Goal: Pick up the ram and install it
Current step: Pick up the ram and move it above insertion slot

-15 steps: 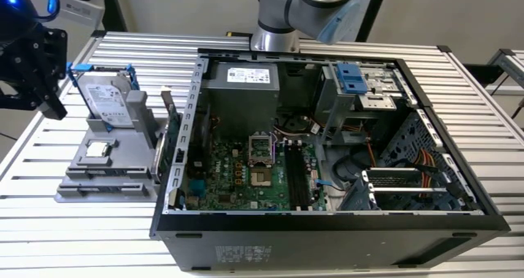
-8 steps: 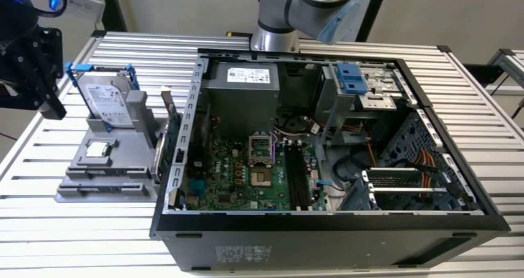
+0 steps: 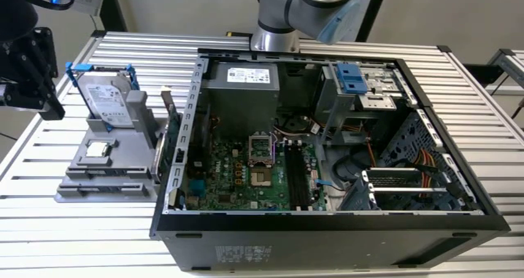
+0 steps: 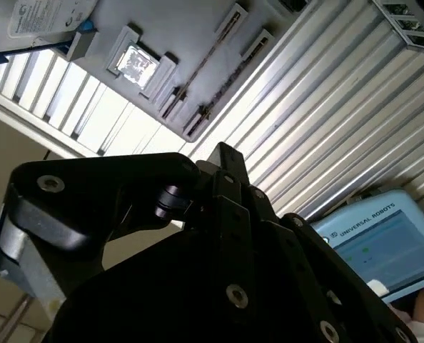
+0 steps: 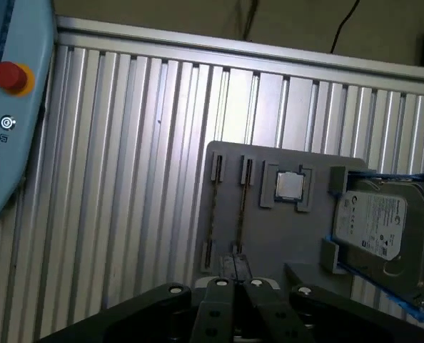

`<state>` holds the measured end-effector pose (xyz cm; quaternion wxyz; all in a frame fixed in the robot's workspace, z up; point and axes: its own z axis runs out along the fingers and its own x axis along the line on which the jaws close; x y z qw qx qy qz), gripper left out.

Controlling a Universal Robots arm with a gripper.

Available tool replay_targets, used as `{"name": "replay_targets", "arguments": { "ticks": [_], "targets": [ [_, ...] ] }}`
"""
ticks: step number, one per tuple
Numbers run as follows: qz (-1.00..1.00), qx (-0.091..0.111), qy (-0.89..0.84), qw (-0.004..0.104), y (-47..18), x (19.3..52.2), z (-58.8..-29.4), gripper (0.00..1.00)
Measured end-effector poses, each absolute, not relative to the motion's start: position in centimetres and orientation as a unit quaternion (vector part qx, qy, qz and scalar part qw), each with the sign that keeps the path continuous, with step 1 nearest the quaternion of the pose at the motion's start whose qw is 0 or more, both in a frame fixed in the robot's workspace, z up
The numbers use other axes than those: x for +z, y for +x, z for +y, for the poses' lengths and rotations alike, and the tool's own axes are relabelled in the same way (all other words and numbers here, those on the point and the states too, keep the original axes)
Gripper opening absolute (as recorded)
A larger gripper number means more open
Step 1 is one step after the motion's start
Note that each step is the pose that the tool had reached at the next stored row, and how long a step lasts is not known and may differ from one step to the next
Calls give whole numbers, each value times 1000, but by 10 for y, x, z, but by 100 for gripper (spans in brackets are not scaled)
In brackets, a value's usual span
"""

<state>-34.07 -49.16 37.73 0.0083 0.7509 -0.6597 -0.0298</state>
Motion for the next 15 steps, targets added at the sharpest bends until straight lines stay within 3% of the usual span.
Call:
{"name": "replay_targets", "arguments": {
  "ticks": [15],
  "targets": [
    [-656, -30, 754, 8, -341, 377, -492, 0]
  ]
}}
